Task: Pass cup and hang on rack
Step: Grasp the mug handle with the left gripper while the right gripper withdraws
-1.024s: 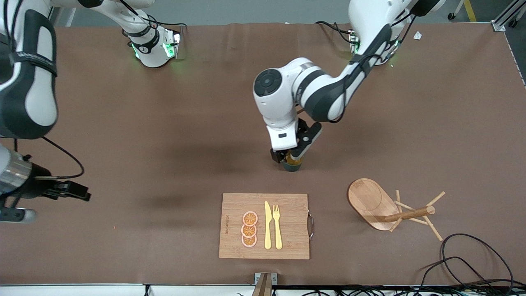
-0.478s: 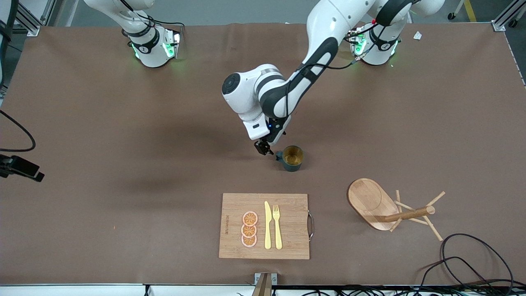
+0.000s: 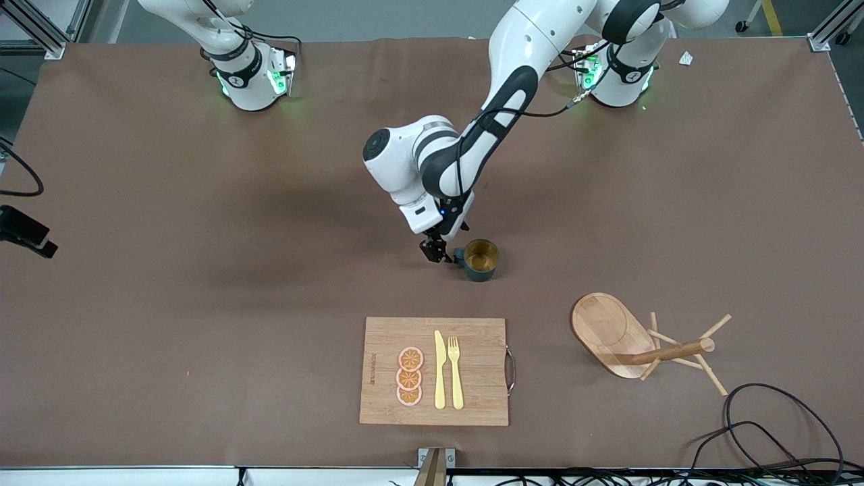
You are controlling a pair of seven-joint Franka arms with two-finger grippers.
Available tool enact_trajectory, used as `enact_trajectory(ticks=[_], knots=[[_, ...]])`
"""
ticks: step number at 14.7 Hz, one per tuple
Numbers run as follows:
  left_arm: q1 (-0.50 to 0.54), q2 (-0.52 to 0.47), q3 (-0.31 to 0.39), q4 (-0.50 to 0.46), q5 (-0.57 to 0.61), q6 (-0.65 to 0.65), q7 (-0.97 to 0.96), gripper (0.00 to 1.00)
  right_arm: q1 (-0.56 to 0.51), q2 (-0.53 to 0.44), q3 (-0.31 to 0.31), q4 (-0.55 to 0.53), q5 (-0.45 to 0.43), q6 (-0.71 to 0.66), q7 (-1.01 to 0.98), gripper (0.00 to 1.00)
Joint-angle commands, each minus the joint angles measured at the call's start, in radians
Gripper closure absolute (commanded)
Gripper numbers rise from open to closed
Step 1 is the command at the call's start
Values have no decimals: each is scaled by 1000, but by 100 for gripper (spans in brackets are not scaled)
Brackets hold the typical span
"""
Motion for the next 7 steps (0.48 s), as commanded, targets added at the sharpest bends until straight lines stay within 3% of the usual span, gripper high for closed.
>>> enact_trajectory(ticks=[1, 7], knots=[[-41, 44, 47, 54, 18, 6, -19, 0, -2, -99, 10, -113, -12, 16, -10, 0], [-42, 68, 44, 44, 17, -11, -19, 7, 1, -113, 15, -115, -14, 4, -12, 0]])
